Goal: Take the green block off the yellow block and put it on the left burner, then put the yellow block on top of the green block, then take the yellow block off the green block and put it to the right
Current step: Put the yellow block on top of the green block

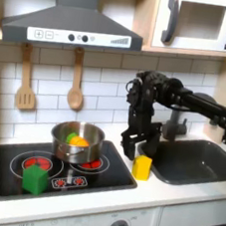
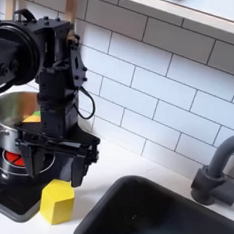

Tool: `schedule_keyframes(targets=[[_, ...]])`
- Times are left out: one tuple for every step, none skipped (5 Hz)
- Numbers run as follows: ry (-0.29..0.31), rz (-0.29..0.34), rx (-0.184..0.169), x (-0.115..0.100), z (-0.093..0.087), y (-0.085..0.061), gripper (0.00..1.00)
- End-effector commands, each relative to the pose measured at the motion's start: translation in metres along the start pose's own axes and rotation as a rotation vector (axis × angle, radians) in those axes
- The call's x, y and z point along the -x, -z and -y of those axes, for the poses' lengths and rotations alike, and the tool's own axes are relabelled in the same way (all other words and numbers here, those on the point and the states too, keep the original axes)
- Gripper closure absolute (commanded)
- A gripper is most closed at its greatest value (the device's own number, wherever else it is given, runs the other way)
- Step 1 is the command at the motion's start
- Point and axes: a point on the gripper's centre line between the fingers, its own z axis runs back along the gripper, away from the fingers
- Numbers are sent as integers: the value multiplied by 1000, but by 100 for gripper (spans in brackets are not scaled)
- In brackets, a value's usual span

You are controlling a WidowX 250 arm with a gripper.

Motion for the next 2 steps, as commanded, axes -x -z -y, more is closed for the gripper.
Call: schedule_keyframes(targets=[[-8, 0, -9, -1, 0, 3, 0], [-8, 1, -18, 0, -1, 4, 0]])
